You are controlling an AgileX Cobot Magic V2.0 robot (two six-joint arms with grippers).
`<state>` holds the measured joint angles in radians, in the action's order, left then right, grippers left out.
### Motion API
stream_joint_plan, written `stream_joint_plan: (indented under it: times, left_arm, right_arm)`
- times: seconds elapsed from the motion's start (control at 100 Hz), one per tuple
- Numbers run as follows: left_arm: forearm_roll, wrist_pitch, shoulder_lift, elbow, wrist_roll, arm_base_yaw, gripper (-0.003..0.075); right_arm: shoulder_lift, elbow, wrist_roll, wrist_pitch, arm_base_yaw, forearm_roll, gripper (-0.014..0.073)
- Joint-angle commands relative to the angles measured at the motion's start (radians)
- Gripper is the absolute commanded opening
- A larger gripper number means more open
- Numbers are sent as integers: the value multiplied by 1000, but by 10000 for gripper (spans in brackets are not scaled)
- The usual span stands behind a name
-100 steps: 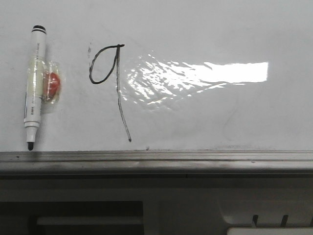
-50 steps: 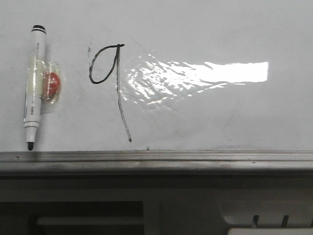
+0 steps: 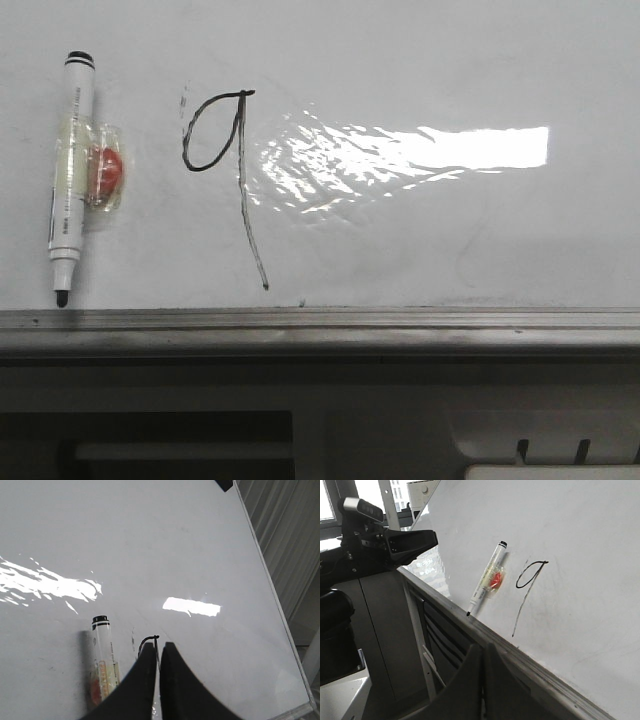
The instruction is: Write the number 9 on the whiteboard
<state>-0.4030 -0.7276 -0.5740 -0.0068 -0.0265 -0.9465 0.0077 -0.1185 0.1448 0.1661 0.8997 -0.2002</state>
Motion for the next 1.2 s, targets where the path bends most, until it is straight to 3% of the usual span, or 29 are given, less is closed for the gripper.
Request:
stream_joint_plan:
  times: [0.0, 0.12, 0.37, 0.46, 0.63, 0.84, 1.01, 1.19]
  left_arm:
    - [18, -80, -4, -28, 4, 0, -20]
    - [-72, -129, -4, -28, 4, 0, -20]
    - [-70, -131, -4, 21, 4, 0, -20]
    - [-93, -199, 2, 51, 4, 1, -20]
    - [-103, -215, 68, 52, 27, 62, -20]
    - [19, -14, 211, 54, 87, 272, -20]
    - [264, 247, 328, 54, 87, 569, -20]
    - [375, 458, 476, 54, 71, 793, -20]
  right_arm:
    - [20, -27, 8, -76, 1, 2, -69]
    - [20, -27, 8, -76, 1, 2, -69]
    - [20, -27, 8, -76, 1, 2, -69]
    - [20, -27, 8, -76, 1, 2, -69]
    - [20, -27, 8, -76, 1, 2, -69]
    - [20, -27, 8, -76, 1, 2, -69]
    - [20, -27, 8, -76, 1, 2, -69]
    - [20, -27, 8, -76, 1, 2, -69]
